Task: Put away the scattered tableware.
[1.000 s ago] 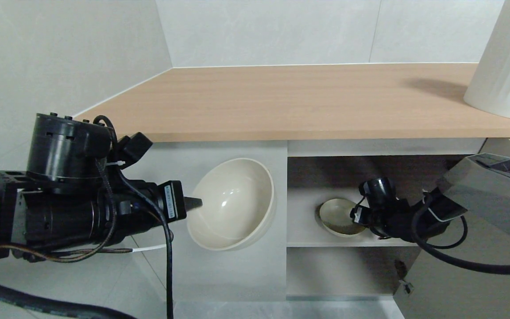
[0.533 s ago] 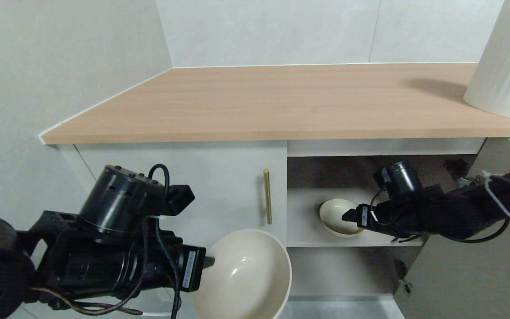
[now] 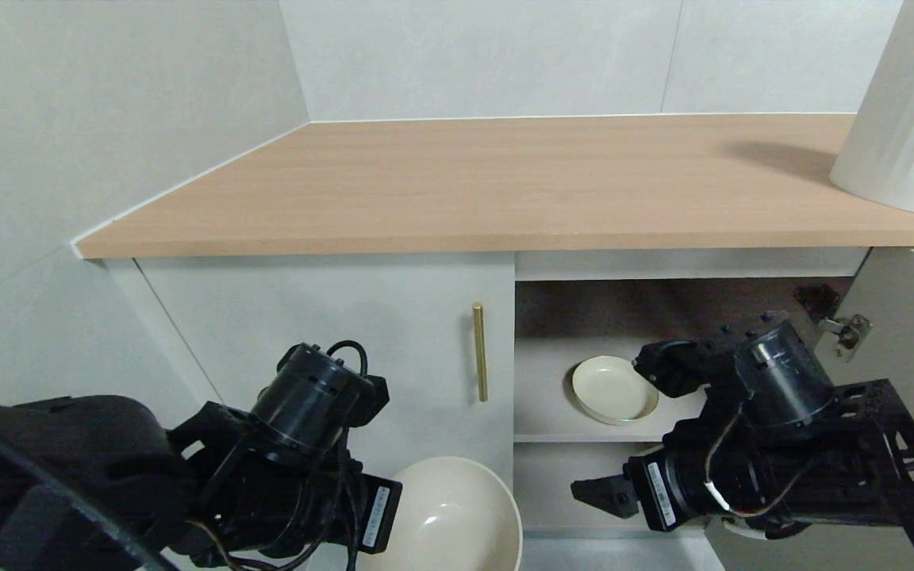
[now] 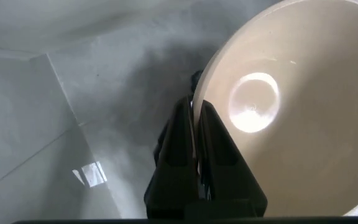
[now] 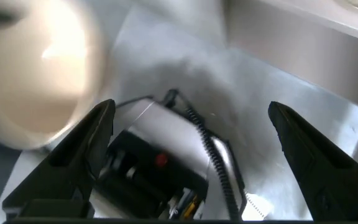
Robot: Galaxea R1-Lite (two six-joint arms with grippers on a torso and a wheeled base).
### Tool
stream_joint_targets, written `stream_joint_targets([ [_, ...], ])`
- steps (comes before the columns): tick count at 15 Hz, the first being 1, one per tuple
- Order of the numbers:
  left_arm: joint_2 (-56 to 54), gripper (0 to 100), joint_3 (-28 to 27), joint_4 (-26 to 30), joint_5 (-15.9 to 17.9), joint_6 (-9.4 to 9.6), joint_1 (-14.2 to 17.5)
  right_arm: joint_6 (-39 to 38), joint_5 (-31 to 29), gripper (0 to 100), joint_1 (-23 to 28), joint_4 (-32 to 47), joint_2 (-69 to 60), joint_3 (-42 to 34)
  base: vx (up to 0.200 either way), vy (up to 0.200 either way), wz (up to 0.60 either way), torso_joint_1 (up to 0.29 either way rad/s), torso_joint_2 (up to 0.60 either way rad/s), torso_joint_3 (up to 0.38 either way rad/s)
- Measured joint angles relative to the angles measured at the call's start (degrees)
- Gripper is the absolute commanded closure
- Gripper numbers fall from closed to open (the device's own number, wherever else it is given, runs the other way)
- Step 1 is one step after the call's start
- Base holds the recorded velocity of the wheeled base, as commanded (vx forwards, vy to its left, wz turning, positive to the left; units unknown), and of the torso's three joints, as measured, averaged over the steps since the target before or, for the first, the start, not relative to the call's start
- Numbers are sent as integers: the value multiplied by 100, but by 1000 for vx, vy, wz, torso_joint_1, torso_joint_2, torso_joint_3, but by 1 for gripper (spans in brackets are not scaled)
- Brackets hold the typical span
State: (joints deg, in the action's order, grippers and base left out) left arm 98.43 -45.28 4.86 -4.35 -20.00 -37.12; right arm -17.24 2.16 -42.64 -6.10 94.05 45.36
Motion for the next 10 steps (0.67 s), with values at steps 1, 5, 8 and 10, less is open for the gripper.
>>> stream_joint_targets([
  [1, 129, 100, -89, -35, -54, -106, -20, 35, 40, 0, -187, 2, -72, -44, 0, 0, 0, 0, 0, 0],
  [5, 466, 100, -347, -411, -325, -561, -201, 46, 46, 0, -521, -20, -83, -94, 0, 0, 0, 0, 0, 0],
  [8, 460, 100, -371, -449, -341, -588, -299, 5, -79, 0, -608, -148, 228, -33, 0, 0, 0, 0, 0, 0],
  [10, 385, 100, -354, -444, -367, -588, -417, -110, -382, 0, -623, -608, 427, -22, 0, 0, 0, 0, 0, 0],
])
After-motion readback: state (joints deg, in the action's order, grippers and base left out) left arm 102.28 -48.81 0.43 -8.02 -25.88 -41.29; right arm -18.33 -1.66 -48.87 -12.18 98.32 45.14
